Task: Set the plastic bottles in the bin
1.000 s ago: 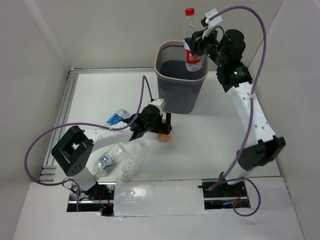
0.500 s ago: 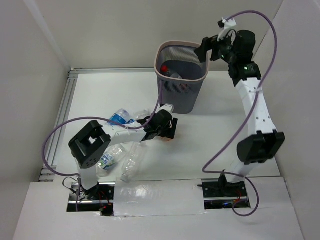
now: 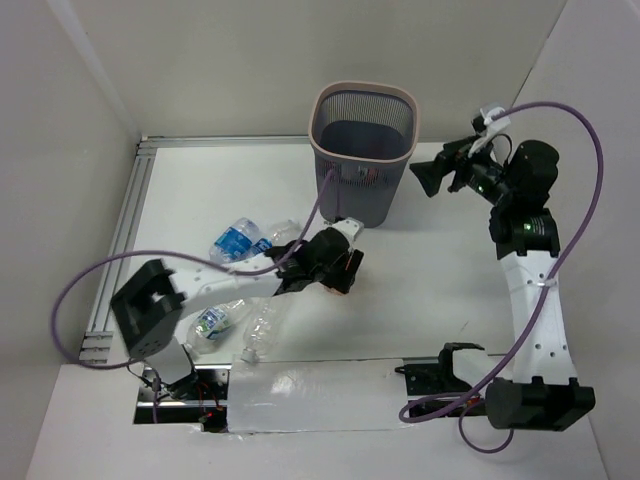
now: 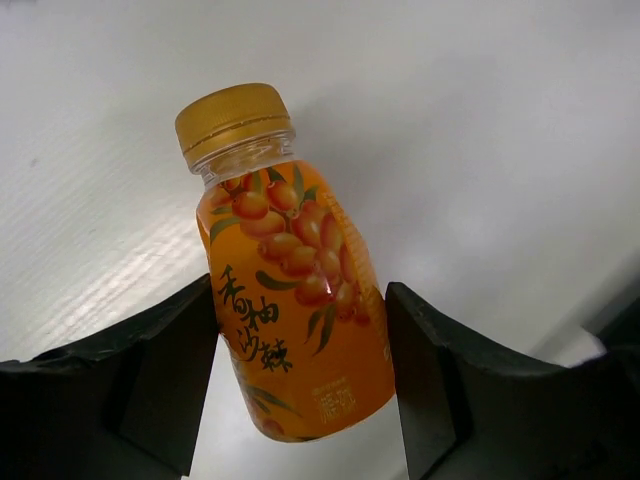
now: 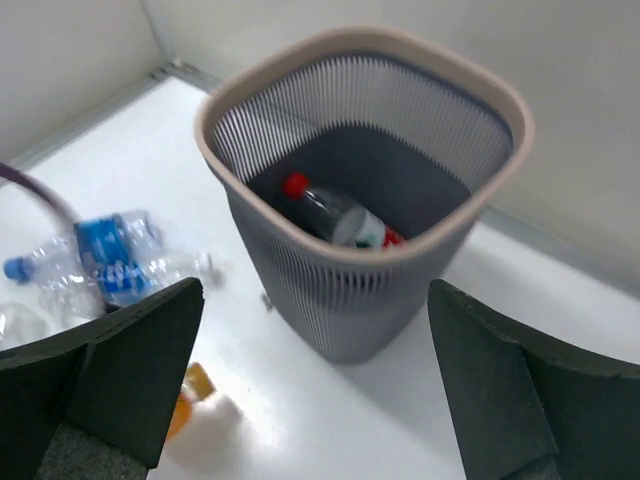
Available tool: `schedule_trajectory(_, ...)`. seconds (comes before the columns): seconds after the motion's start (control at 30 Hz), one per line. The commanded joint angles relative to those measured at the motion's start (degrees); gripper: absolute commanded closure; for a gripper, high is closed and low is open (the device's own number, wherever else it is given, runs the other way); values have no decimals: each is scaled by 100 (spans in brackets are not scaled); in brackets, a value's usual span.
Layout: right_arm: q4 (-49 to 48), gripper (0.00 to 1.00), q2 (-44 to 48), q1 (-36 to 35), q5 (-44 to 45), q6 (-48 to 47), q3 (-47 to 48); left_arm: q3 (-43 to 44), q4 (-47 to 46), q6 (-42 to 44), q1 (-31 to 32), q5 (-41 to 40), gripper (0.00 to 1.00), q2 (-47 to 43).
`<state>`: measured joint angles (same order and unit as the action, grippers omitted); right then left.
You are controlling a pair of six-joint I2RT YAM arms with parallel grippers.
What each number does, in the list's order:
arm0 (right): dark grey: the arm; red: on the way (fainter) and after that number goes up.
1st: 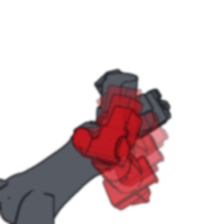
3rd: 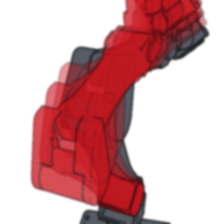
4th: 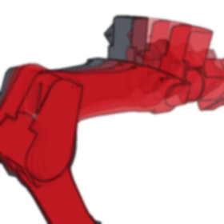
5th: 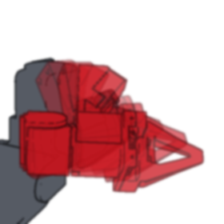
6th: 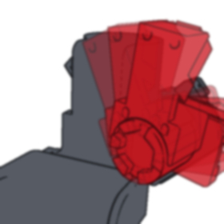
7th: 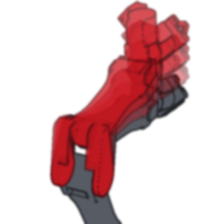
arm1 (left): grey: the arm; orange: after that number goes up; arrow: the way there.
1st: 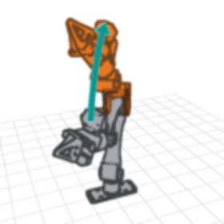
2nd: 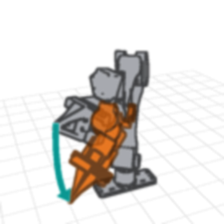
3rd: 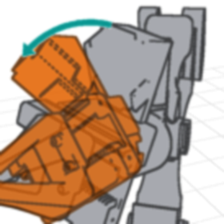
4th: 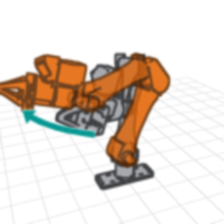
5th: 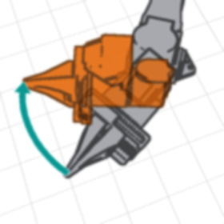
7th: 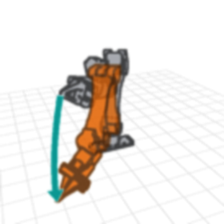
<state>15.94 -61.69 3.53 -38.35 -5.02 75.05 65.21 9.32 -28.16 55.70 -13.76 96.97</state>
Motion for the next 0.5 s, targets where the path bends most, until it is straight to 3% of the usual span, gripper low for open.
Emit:
schedule_trajectory(0.0,-135,6,438,332,-85,-148,-525,132,-107,768,239,1171,97,-1661)
schedule_trajectory(0.03,-135,19,534,437,-24,-149,-657,263,51,847,187,1748,97,-1855)
schedule_trajectory(0.07,-135,62,770,664,-24,-210,-788,664,209,987,82,1963,97,-1979)
schedule_trajectory(0.1,-266,81,894,797,72,-123,-1094,929,393,1058,81,2069,100,-2058)
schedule_trajectory(0.13,-320,94,1009,903,264,-53,-1202,1193,543,1119,3,2070,100,-2059)
schedule_trajectory(0.17,-320,100,1184,1034,345,-104,-1272,1605,623,1181,-94,1722,100,-2059)
schedule_trajectory(0.27,-40,100,1247,1036,618,-306,-1326,2056,221,1165,-489,1544,100,-1963)
schedule_trajectory(0.33,311,100,1247,1036,339,-447,-1326,2495,-470,1077,-955,1648,100,-1709)
schedule_trajectory(0.47,699,98,1353,1036,-224,-851,-1642,3873,-906,726,-1438,1220,100,-454)
